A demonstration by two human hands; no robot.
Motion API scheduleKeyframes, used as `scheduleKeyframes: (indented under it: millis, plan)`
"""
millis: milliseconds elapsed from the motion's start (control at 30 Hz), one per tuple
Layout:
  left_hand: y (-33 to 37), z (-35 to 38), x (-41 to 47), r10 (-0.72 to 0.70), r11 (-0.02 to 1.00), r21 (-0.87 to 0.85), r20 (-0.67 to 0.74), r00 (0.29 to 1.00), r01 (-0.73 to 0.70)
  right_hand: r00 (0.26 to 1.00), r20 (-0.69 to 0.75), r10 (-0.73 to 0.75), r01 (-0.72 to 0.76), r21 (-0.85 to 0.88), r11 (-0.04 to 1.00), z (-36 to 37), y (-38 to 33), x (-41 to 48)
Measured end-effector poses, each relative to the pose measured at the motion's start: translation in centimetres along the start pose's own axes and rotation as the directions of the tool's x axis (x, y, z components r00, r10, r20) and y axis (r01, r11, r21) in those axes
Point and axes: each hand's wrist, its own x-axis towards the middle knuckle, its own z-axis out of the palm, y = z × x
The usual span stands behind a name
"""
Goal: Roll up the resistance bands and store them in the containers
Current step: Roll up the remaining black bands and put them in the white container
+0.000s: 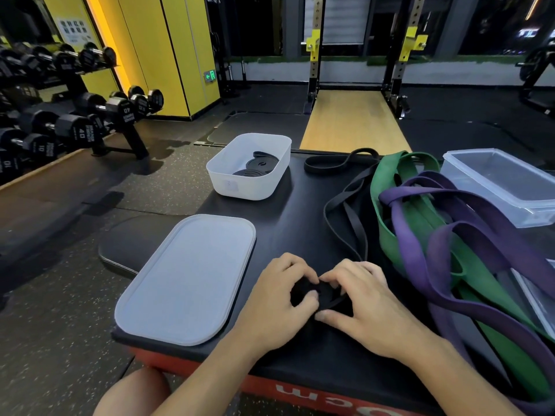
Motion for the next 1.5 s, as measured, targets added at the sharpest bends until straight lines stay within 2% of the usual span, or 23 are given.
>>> scheduleKeyframes:
  millis: [67, 167, 233, 367, 600, 700, 833, 967, 1100, 1167, 1300, 1500]
  plan:
    - [-0.3, 0.3, 0.2, 0.001, 0.999, 0.041, -0.015, 1.0, 0.0, 0.999, -0.033, 0.028, -0.028, -0.009, 1.0, -0.1, -0.2, 0.3]
    - [-0.4, 0.4, 0.2, -0.049, 0.999, -0.007, -0.024, 0.998, 0.049, 0.996, -0.052, 0.073, -0.077, -0.076, 0.994, -0.1, -0.6, 0.9]
    - [-0.4, 0.3, 0.2, -0.113, 0.992, -0.058, -0.038, 0.993, 0.111, 0.994, -0.075, 0.083, -0.091, -0.118, 0.989, -0.1, -0.7, 1.1]
    - [-0.6, 0.1, 0.2, -0.156, 0.987, -0.044, -0.04, 0.987, 0.154, 0.994, -0.091, 0.067, -0.078, -0.129, 0.989, -0.2, -0.8, 1.5]
    - [-0.8, -0.3, 0.1, -0.165, 0.979, -0.123, 0.011, 0.986, 0.165, 0.996, 0.076, 0.035, -0.042, 0.094, 0.995, -1.2, 0.7, -0.2]
    - [-0.6, -0.6, 0.2, -0.189, 0.966, -0.169, 0.06, 0.98, 0.197, 0.993, 0.107, 0.043, -0.058, 0.134, 0.989, -1.1, 0.4, 0.0]
    - [-0.1, -0.5, 0.1, -0.203, 0.969, -0.142, 0.012, 0.979, 0.203, 0.994, 0.079, 0.078, -0.084, 0.071, 0.994, -0.9, -0.3, 0.1]
    - [-0.4, 0.1, 0.2, -0.153, 0.985, -0.088, -0.053, 0.987, 0.148, 0.993, 0.04, 0.111, -0.111, 0.001, 0.994, -0.7, -0.9, 0.8]
    - [-0.6, 0.1, 0.3, -0.145, 0.987, -0.082, -0.053, 0.988, 0.141, 0.987, -0.087, 0.133, -0.146, -0.165, 0.976, -0.1, -1.5, 1.9]
    - [-0.8, 0.0, 0.3, -0.157, 0.983, -0.109, -0.054, 0.986, 0.151, 0.986, -0.099, 0.136, -0.156, -0.235, 0.96, 0.2, -1.8, 2.4]
    - [-1.4, 0.0, 0.4, -0.133, 0.988, -0.083, -0.028, 0.991, 0.13, 0.994, -0.05, 0.094, -0.104, -0.259, 0.96, -0.2, -1.8, 2.5]
    - [-1.8, 0.2, 0.6, -0.126, 0.987, -0.105, -0.018, 0.992, 0.124, 0.999, 0.008, -0.045, 0.045, -0.136, 0.99, -2.2, 0.5, 1.0]
